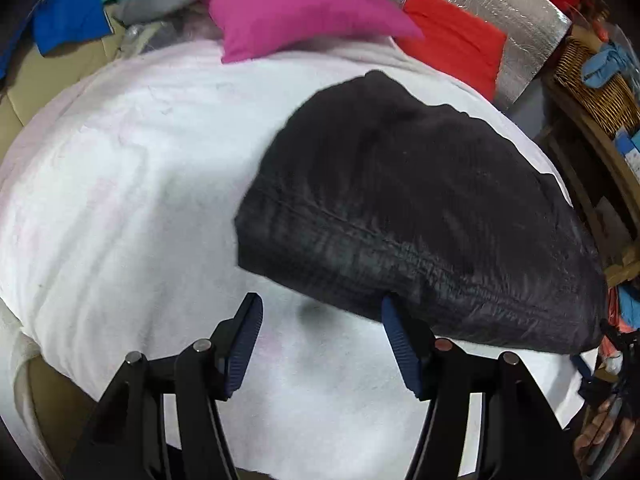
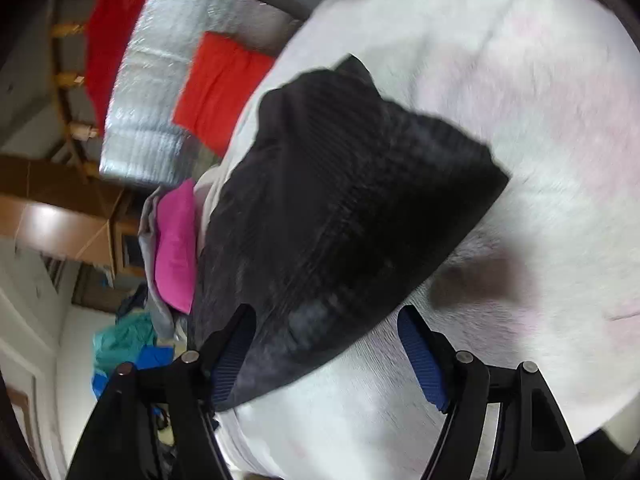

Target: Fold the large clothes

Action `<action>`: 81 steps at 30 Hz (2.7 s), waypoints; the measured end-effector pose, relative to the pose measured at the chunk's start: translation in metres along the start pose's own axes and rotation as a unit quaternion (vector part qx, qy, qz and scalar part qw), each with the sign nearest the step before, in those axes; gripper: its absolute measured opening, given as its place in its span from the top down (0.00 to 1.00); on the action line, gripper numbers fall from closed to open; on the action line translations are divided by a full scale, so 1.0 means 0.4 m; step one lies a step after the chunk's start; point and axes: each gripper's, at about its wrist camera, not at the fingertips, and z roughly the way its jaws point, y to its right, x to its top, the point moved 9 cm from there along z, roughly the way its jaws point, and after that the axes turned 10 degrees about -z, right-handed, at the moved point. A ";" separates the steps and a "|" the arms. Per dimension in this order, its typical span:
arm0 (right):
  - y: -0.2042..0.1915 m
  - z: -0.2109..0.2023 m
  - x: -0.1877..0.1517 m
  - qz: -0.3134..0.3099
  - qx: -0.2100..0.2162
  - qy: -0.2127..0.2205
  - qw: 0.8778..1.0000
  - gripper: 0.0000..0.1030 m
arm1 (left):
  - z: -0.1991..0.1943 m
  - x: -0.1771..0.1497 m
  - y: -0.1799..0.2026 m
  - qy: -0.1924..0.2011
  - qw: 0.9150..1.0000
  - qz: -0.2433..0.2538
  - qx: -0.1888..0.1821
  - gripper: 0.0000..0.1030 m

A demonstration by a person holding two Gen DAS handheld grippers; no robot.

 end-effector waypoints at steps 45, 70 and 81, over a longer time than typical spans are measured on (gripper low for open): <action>-0.204 0.194 -0.110 -0.093 0.033 -0.041 0.994 0.33 | 0.038 -0.066 0.130 -0.057 0.984 -0.097 -0.141 0.38; -0.123 0.080 -0.053 -0.045 0.021 -0.011 0.999 0.34 | 0.013 -0.097 0.209 0.020 0.995 0.096 -0.008 0.44; 0.021 -0.027 0.063 -0.001 -0.036 0.072 0.997 0.47 | 0.016 -0.098 0.208 0.020 0.994 0.105 0.000 0.44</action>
